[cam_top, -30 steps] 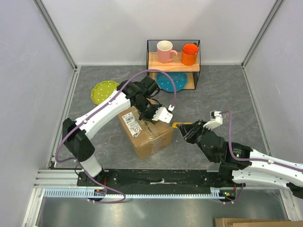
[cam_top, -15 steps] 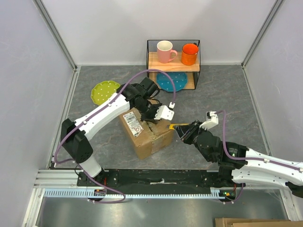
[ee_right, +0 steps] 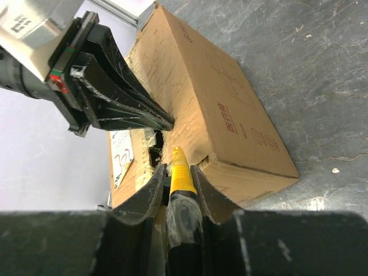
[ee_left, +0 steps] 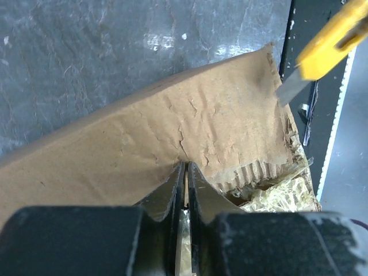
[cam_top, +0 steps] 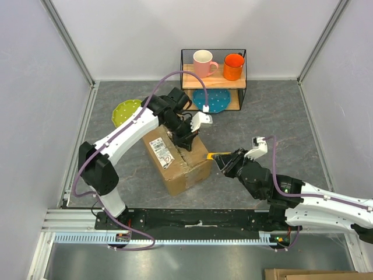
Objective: Unpack the express box
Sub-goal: Cut the express box at the center of the board.
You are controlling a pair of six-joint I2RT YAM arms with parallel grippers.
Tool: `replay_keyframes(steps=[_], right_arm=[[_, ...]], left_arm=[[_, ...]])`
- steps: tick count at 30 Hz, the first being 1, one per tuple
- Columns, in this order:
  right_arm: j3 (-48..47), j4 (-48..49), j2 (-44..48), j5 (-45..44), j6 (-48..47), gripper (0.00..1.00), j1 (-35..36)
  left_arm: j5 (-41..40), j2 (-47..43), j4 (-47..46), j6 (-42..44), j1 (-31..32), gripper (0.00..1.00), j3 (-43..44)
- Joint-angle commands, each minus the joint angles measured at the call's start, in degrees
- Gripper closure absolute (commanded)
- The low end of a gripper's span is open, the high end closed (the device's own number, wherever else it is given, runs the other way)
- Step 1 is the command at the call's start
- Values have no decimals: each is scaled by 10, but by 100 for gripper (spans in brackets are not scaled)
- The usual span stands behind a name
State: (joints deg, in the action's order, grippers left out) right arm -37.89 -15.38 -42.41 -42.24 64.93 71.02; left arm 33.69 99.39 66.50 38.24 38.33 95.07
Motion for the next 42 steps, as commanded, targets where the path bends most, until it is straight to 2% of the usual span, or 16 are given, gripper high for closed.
replay_keyframes(steps=[1, 5, 9, 12, 13, 17, 18, 22, 26, 29, 30, 31, 33, 34, 37, 42], right_arm=[[4, 21, 31, -1, 1, 100, 1], [17, 51, 37, 29, -8, 100, 2], [29, 108, 17, 76, -28, 100, 1], [38, 133, -4, 107, -30, 100, 0], [41, 149, -10, 118, -31, 100, 1], [34, 149, -52, 119, -31, 100, 1], [31, 165, -60, 121, -33, 100, 1], [10, 195, -90, 138, -87, 100, 1], [-4, 228, -110, 158, -214, 100, 7], [9, 285, -103, 157, -380, 100, 31], [22, 320, -97, 167, -490, 100, 57], [37, 389, -91, 174, -537, 100, 72], [64, 434, -82, 175, -628, 100, 111], [64, 445, -85, 175, -700, 100, 123], [37, 429, -122, 156, -823, 100, 169], [-14, 411, -193, 91, -929, 100, 206]], left_arm=[[-116, -25, -30, -76, -55, 87, -50], [-153, -33, -51, -103, -112, 87, -52], [-118, -36, -37, -118, -128, 86, -19], [-58, -53, -2, -107, -128, 82, 7], [-9, -54, 37, -91, -128, 77, 40], [77, -49, 148, -54, -128, 69, 143], [77, -49, 158, -36, -128, 68, 154], [-21, -65, 134, -3, -128, 68, 147], [-82, -79, 66, 10, -128, 69, 107], [-114, -76, 22, 0, -128, 70, 81], [-112, -75, 15, -8, -128, 70, 77], [-103, -73, 11, -12, -128, 70, 71], [-99, -67, 4, -21, -127, 70, 65], [-101, -64, -3, -22, -128, 70, 59], [-109, -51, -13, -28, -128, 70, 50], [-105, -40, -38, -33, -127, 69, 25]])
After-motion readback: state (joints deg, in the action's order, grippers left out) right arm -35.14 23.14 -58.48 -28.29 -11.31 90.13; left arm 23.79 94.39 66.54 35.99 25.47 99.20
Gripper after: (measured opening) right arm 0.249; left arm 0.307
